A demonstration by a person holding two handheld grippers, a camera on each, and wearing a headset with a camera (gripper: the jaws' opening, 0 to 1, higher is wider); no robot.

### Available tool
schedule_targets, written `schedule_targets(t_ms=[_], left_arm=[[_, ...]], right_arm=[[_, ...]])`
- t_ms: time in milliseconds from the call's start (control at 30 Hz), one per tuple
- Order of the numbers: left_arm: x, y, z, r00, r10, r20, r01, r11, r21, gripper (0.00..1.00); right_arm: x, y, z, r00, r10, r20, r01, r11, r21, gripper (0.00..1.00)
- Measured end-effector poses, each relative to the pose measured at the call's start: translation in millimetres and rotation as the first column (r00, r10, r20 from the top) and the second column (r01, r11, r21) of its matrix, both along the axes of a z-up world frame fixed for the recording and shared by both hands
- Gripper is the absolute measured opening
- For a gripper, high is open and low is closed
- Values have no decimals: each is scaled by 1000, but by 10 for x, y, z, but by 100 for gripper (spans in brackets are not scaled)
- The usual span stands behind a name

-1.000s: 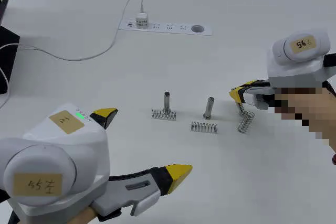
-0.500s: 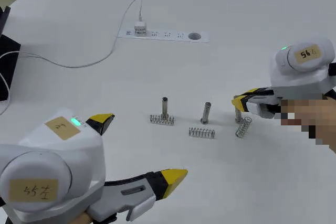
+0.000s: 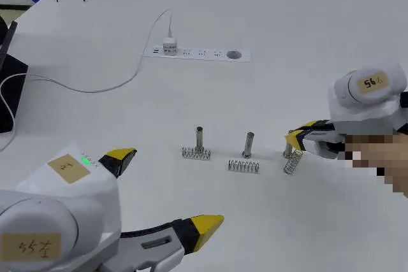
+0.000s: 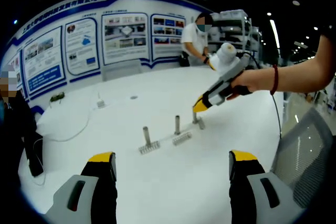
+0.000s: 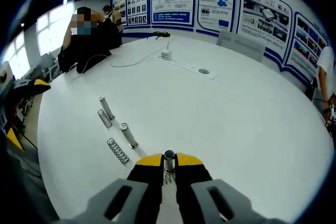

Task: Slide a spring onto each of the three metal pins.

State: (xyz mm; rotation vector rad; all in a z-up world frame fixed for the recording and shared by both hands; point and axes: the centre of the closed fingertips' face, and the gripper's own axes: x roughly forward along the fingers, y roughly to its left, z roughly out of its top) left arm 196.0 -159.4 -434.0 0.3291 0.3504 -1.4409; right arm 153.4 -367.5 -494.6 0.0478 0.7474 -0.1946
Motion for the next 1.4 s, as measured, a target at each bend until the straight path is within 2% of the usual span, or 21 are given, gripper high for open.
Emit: schedule_targets(t_ms=[167, 233, 600, 700, 900, 1033, 1167, 1400], left_arm=[[-14, 7, 7, 1000, -2, 4, 2, 1000, 2, 90], [-15, 13, 5, 1000, -2, 6, 2, 1000, 6, 90], [-15, 22, 11, 1000, -3, 6, 3, 1000, 11, 89], [-14, 17, 13, 1000, -4, 3, 4, 1000, 12, 88], [11, -2, 64, 1000, -9, -2, 9, 1000, -9, 86], [30, -15, 95, 999, -36, 17, 36, 999, -15, 85], [60, -24, 75, 997, -62, 36, 62, 998, 6, 83], [151, -88, 37, 993, -94, 67, 92, 995, 31, 79]], right_arm=[[-20, 14, -1, 1000, 0, -2, 0, 1000, -12, 9], [-28, 9, -8, 1000, -19, 1, 19, 1000, 7, 9], [-30, 13, -13, 999, -33, 10, 33, 999, 11, 10], [-44, 7, -23, 999, -45, 12, 45, 999, 26, 13], [-41, 16, 62, 997, -53, 58, 51, 998, 29, 19], [-47, 49, 171, 993, -50, 111, 46, 998, 35, 25], [-84, 75, 269, 988, -37, 148, 37, 999, 5, 31], [-118, 226, 443, 974, 17, 225, -19, 1000, 6, 39]])
